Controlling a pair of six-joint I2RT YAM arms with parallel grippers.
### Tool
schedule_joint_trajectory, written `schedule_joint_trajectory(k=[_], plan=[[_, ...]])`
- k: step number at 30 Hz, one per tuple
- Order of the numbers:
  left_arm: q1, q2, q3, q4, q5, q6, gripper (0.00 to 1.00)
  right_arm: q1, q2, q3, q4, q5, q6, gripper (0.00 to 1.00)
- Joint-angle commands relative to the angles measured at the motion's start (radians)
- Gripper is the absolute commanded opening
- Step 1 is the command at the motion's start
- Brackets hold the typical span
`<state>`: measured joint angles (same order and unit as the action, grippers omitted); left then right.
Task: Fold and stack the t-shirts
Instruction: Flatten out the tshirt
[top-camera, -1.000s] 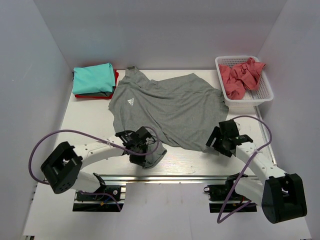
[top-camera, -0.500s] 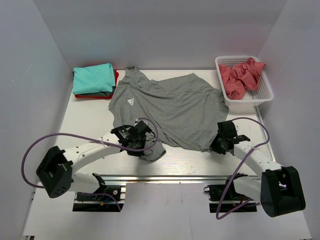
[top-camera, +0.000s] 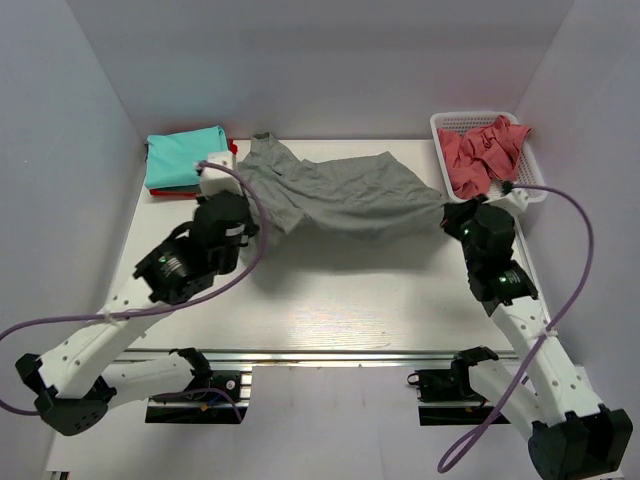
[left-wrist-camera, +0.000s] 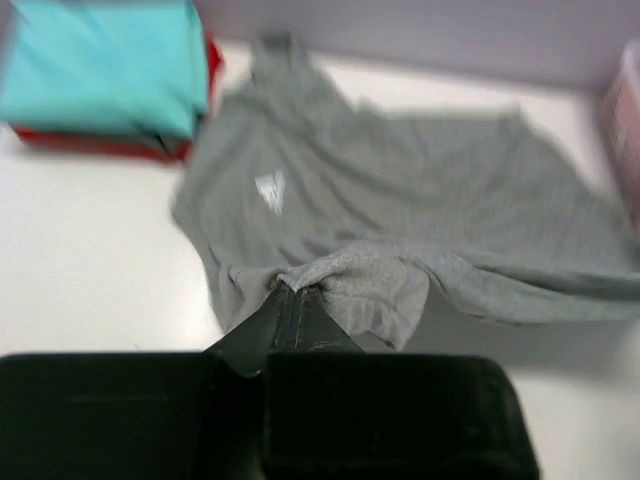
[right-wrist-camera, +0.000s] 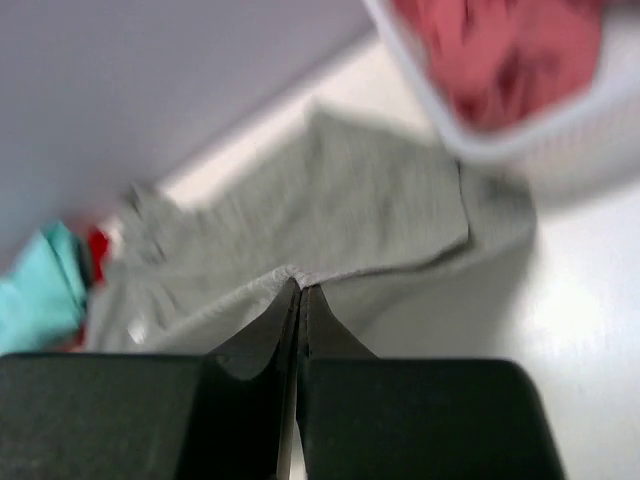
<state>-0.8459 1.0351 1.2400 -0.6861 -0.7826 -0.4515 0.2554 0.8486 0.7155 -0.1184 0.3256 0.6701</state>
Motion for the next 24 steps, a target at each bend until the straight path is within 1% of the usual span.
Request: schedule_joint_trajectory(k=[1,2,3,4,6,7,8,9,10,11,12,13,14,16,19,20,22,23,24], plan=[[0.005,-0.056,0.093,0.169,-0.196,0.212,0.00,-0.002,-0.040,0.087,0.201,0.182,-0.084,0.00],[0.005,-0.066,0.102,0.272,-0.196,0.268,0.00,-0.007,-0.042,0.151,0.206,0.211,-0.110,0.00],[0.005,-0.075,0.102,0.330,-0.196,0.314,0.00,0.002,-0.039,0.172,0.245,0.213,-0.151,0.00],[0.005,-0.084,0.116,0.392,-0.196,0.418,0.00,-0.004,-0.037,0.194,0.259,0.219,-0.168,0.00],[0.005,-0.098,0.147,0.524,-0.172,0.502,0.00,-0.004,-0.034,0.272,0.328,0.231,-0.260,0.00],[0.005,-0.098,0.182,0.557,-0.152,0.577,0.00,-0.004,-0.029,0.294,0.348,0.234,-0.308,0.00],[0.005,-0.098,0.202,0.585,-0.117,0.615,0.00,-0.002,-0.013,0.373,0.352,0.234,-0.331,0.00],[0.005,-0.098,0.225,0.614,-0.043,0.646,0.00,-0.002,-0.003,0.406,0.356,0.227,-0.352,0.00],[0.005,-0.084,0.281,0.614,-0.006,0.695,0.00,-0.002,0.007,0.486,0.365,0.207,-0.421,0.00],[0.005,-0.075,0.317,0.603,0.038,0.718,0.00,-0.005,0.024,0.516,0.367,0.190,-0.441,0.00],[0.005,-0.057,0.352,0.574,0.128,0.729,0.00,0.001,0.033,0.547,0.364,0.143,-0.455,0.00],[0.005,-0.056,0.418,0.574,0.164,0.761,0.00,-0.002,0.056,0.650,0.341,0.130,-0.511,0.00],[0.005,-0.046,0.447,0.574,0.187,0.777,0.00,-0.002,0.067,0.691,0.326,0.124,-0.527,0.00],[0.005,-0.046,0.533,0.574,0.213,0.795,0.00,-0.001,0.115,0.845,0.296,0.113,-0.587,0.00],[0.005,-0.037,0.622,0.629,0.184,0.853,0.00,-0.002,0.150,0.939,0.304,0.150,-0.650,0.00],[0.005,-0.037,0.644,0.643,0.169,0.870,0.00,0.001,0.156,0.982,0.312,0.177,-0.709,0.00],[0.005,-0.027,0.702,0.672,0.099,0.927,0.00,-0.001,0.176,1.038,0.316,0.223,-0.750,0.00],[0.005,-0.027,0.720,0.703,0.070,0.951,0.00,-0.002,0.185,1.052,0.342,0.263,-0.792,0.00],[0.005,-0.017,0.751,0.726,0.004,1.009,0.00,-0.001,0.193,1.074,0.355,0.283,-0.847,0.00]])
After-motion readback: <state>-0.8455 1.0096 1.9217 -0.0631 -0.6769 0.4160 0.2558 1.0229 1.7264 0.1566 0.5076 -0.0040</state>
